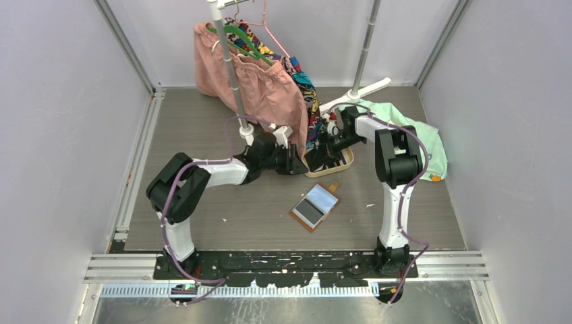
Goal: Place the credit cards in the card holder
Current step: Pick up the credit card from the storage box.
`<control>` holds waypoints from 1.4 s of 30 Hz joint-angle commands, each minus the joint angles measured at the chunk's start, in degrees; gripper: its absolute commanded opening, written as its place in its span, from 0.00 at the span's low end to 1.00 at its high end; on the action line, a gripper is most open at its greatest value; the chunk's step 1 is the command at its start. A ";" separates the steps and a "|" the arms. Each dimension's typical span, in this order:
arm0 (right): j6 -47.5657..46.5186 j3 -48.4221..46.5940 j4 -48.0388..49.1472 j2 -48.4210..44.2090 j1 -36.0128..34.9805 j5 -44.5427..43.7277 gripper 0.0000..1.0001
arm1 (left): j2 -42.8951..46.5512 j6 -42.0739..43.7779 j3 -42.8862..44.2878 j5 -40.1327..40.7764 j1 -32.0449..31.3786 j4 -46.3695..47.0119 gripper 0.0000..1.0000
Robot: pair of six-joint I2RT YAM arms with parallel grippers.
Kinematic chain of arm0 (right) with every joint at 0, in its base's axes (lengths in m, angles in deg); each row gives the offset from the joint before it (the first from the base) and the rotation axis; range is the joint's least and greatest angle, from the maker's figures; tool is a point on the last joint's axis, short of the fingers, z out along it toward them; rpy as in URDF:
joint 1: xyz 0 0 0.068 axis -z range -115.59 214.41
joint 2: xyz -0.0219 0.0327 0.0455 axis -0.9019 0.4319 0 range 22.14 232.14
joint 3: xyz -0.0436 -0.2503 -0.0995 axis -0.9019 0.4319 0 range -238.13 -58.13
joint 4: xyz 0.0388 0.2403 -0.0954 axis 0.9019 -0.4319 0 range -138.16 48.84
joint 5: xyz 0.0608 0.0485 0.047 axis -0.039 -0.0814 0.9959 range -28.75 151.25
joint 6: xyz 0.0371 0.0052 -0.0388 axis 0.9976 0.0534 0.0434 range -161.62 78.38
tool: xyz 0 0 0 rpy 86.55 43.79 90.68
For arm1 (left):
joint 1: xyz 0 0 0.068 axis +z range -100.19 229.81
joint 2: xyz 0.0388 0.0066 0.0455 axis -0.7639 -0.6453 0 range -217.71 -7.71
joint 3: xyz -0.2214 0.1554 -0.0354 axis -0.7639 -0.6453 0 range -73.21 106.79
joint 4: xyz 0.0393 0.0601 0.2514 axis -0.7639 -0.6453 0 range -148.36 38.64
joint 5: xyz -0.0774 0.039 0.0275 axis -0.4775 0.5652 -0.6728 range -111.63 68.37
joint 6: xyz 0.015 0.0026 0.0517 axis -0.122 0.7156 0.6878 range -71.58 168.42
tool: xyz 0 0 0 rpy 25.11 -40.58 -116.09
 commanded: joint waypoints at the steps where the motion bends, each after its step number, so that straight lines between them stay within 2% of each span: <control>1: -2.71 -0.99 -0.49 -2.83 2.61 4.68 0.01 | 5.31 1.72 -1.45 0.17 0.02 1.54 0.44; 5: -6.98 -1.95 -3.63 -1.91 3.74 5.61 0.02 | 6.52 1.55 -3.21 -0.22 0.02 2.05 0.45; 15: -8.78 -2.84 -5.49 -0.51 3.80 6.01 0.27 | 8.13 1.11 -6.11 0.47 -0.03 3.08 0.45; 22: -8.17 -2.90 -5.68 -1.13 4.30 7.91 0.31 | 8.18 1.21 -6.15 0.58 0.09 3.08 0.45; 37: -7.33 -2.60 -5.90 -1.51 7.08 6.10 0.29 | 8.59 1.39 -6.35 0.80 0.06 2.64 0.45; 42: -7.33 -2.79 -6.23 -1.15 7.52 4.68 0.21 | 9.12 1.39 -6.62 0.78 0.11 2.64 0.45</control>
